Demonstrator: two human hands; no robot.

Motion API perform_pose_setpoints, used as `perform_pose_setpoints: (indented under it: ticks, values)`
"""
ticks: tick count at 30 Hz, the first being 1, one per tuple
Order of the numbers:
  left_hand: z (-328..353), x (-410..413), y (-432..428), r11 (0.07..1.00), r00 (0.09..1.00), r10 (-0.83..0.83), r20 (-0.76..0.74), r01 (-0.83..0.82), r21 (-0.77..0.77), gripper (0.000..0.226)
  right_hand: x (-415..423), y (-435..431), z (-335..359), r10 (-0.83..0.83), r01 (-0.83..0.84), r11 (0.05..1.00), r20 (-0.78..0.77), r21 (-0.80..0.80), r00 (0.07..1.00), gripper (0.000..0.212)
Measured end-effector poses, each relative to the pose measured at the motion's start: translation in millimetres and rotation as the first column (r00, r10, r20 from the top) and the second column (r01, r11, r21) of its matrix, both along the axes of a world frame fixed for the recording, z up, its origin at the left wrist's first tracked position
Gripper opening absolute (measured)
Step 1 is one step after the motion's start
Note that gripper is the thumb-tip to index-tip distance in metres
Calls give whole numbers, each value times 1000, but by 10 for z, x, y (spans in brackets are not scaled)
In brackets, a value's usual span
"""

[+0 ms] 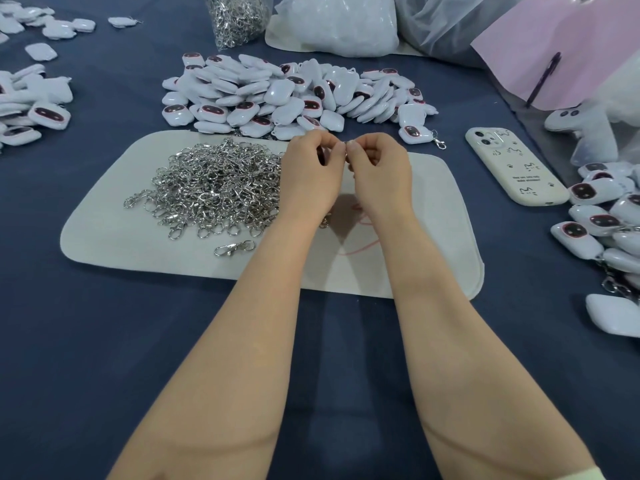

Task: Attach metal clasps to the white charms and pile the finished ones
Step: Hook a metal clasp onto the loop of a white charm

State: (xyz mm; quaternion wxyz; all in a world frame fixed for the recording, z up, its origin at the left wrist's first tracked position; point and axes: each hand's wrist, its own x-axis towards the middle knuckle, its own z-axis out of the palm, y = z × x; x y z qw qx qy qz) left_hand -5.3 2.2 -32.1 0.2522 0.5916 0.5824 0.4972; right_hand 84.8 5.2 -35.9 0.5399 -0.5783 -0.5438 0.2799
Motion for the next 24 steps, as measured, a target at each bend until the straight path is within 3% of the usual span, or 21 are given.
perform_pose_setpoints:
  ticks: [6,24]
  values:
    - [-2,3,4,1000,1000,-4,15,5,-26,11,1,-8,9,7,-7,1000,-17,-22,1000,20]
    - [-20,5,20,999,1000,-7,24,8,-34,8,7,-9,1,-23,23,999,8,-23,1000,11]
